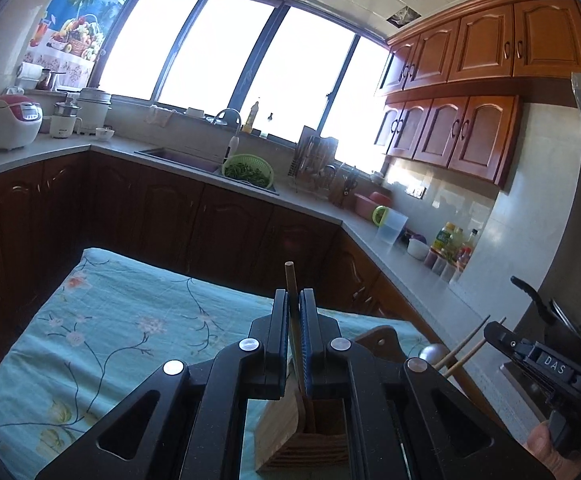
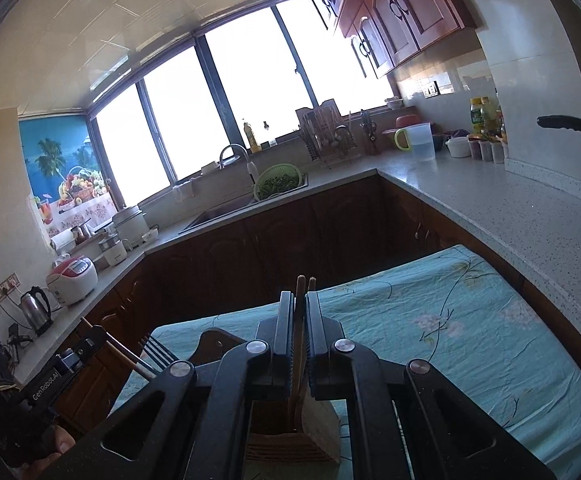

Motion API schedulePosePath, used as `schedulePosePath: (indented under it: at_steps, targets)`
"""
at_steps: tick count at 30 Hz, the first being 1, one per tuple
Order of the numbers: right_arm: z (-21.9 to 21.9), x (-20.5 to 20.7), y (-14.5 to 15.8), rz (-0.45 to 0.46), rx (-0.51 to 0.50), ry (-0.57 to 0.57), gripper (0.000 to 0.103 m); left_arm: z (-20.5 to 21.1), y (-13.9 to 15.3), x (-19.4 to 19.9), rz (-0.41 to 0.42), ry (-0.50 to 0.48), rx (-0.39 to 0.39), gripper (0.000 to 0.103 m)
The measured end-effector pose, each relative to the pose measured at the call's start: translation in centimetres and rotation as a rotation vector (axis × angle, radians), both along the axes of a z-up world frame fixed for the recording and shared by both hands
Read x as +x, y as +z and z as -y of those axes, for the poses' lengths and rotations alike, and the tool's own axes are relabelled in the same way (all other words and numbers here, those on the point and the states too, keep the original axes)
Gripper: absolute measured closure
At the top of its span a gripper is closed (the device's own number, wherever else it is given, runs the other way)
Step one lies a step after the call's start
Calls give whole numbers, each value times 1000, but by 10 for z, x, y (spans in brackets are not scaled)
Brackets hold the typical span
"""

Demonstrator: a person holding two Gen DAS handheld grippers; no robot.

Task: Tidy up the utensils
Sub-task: 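Push the chopsticks down into the holder slots with both tools, then lower both tools to the chopsticks on the table and close on one each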

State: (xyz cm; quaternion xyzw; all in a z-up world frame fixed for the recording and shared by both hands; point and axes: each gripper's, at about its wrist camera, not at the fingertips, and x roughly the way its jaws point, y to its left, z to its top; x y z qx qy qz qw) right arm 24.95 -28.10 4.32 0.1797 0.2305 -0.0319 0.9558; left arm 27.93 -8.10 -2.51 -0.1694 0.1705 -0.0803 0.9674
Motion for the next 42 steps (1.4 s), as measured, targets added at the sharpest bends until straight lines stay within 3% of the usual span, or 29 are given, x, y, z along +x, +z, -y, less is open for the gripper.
schedulePosePath:
  at_steps: [7, 11, 12, 13, 14, 15, 18, 20, 23, 29, 32, 38, 42]
  targets:
    - [3, 0, 1, -20, 7, 6, 98, -2, 16, 6, -13, -1, 12, 99]
    - [8, 0, -1, -24, 37, 28, 92, -23, 21, 3, -27, -11, 2, 94]
    - [12, -2, -2, -21, 56, 31, 87, -27, 19, 2, -34, -20, -7, 82]
    - [15, -5, -4, -10, 82, 35, 71, -32, 17, -1, -33, -19, -19, 74]
    - [20, -9, -5, 7, 107, 35, 49, -37, 14, -4, -28, -14, -34, 55]
    - [25, -13, -6, 25, 125, 30, 41, -41, 14, -9, -16, -15, -54, 48]
    - [38, -25, -4, 75, 158, 22, 36, -51, 12, -14, 2, -31, -71, 43]
    - [46, -33, -2, 102, 150, 0, 25, -60, 9, -14, -7, 0, -55, 34]
    - [51, -45, -7, 113, 92, -56, 10, -76, -2, -9, -71, 19, -76, 32]
    - [60, -67, -22, 63, 28, -188, 10, -93, -32, -3, -262, 51, -128, 32]
    - [63, -72, -30, 31, 37, -197, 10, -94, -45, -7, -330, 48, -141, 33]
    - [53, -86, -34, 89, 38, -154, 10, -84, -51, -17, -286, 7, -127, 33]
    - [39, -103, -32, 115, 64, -117, 10, -79, -53, -33, -278, -24, -176, 34]
